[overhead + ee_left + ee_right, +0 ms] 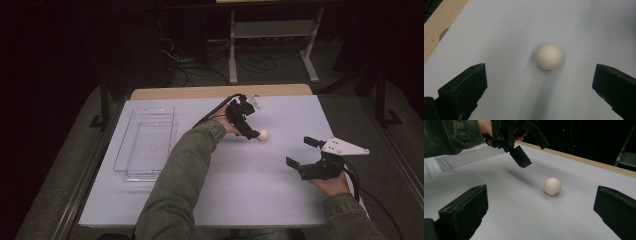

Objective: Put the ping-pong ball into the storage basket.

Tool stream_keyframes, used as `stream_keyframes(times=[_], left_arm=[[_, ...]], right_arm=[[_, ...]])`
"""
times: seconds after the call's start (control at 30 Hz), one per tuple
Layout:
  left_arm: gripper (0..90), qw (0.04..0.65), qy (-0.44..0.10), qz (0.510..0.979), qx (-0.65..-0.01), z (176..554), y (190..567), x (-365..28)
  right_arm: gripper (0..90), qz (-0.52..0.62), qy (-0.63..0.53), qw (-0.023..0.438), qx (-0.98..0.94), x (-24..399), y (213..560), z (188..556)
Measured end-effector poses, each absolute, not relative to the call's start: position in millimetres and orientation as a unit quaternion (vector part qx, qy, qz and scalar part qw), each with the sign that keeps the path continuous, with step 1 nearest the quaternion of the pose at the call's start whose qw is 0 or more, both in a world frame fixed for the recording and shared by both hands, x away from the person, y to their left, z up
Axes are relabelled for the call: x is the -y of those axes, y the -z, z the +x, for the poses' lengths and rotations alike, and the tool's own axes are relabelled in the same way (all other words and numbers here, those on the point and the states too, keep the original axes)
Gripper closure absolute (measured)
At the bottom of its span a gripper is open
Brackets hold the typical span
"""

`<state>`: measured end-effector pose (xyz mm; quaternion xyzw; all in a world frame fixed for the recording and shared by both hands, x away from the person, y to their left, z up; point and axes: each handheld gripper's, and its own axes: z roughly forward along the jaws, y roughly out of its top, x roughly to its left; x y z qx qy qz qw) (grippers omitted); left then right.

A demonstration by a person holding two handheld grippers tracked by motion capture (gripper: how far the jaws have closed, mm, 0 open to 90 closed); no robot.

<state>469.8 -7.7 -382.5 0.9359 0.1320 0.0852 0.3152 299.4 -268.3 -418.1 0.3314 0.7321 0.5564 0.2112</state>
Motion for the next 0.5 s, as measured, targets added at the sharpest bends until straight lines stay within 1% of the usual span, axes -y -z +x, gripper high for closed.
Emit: stream_keyframes(times=[0.37,0.5], left_arm=[[0.0,0.295,-0.077,0.944,-0.124,475,400,21],[1.3,0.299,-0.066,0.945,-0.119,478,402,27]], right_arm=[[0.0,0.333,-0.56,0.208,-0.729,269,418,299],[0.0,0.334,-0.564,0.204,-0.727,270,418,299]])
